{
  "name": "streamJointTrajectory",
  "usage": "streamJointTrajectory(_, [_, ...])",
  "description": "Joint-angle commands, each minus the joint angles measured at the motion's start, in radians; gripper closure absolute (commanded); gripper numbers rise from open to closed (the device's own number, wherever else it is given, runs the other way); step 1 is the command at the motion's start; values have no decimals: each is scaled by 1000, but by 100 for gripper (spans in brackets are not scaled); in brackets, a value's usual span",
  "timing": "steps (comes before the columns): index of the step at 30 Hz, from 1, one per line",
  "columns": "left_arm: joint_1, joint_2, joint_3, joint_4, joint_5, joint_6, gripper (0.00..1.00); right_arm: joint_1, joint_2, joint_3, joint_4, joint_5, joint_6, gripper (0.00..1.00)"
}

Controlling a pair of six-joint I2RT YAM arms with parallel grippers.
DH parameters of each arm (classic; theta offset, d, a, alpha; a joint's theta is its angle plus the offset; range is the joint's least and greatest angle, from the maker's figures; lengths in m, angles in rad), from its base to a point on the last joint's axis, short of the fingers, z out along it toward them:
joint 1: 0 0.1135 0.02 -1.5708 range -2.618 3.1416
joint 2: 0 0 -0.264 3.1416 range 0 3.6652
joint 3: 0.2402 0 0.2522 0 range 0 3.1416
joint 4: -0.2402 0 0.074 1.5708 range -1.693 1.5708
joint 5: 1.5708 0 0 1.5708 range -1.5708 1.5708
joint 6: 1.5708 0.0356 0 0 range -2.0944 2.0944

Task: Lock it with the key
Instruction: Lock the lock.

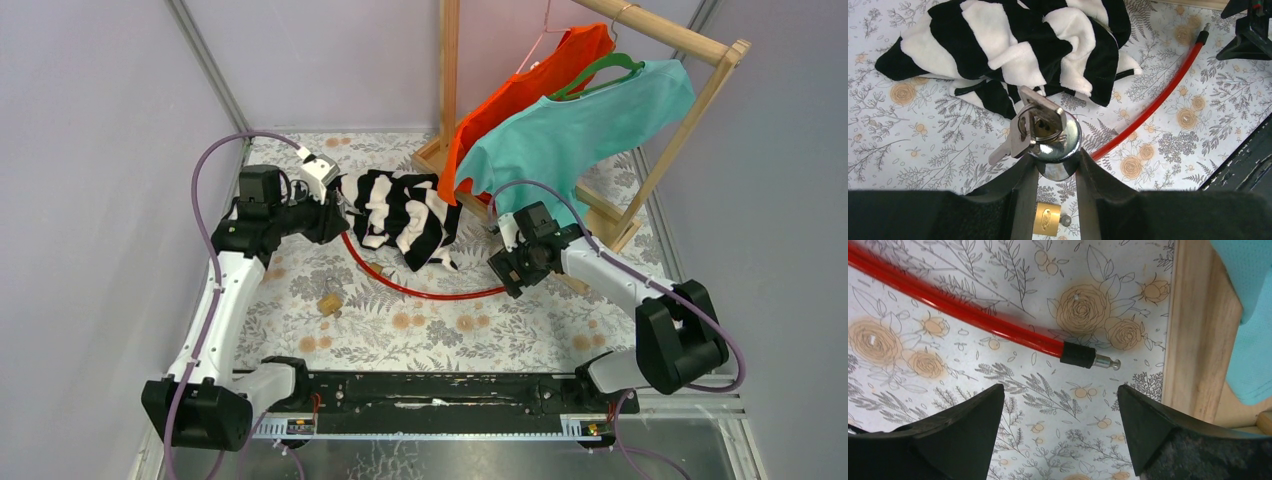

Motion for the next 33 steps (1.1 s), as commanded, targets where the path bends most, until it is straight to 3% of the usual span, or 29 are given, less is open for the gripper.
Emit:
streamJointTrajectory(1, [1,-27,-25,72,-1,-25,100,-2,14,5,70,22,97,11])
streamJointTrajectory(23, [-2,-34,-59,146,-10,-26,100,-11,182,76,130,-42,301,13])
streamJointTrajectory(29, [-4,-36,-60,146,-35,-12,100,-8,185,77,136,-62,246,17])
streamJointTrajectory(33, [-6,-34,-50,127,-40,26,100,2,90,40,148,-41,128,16])
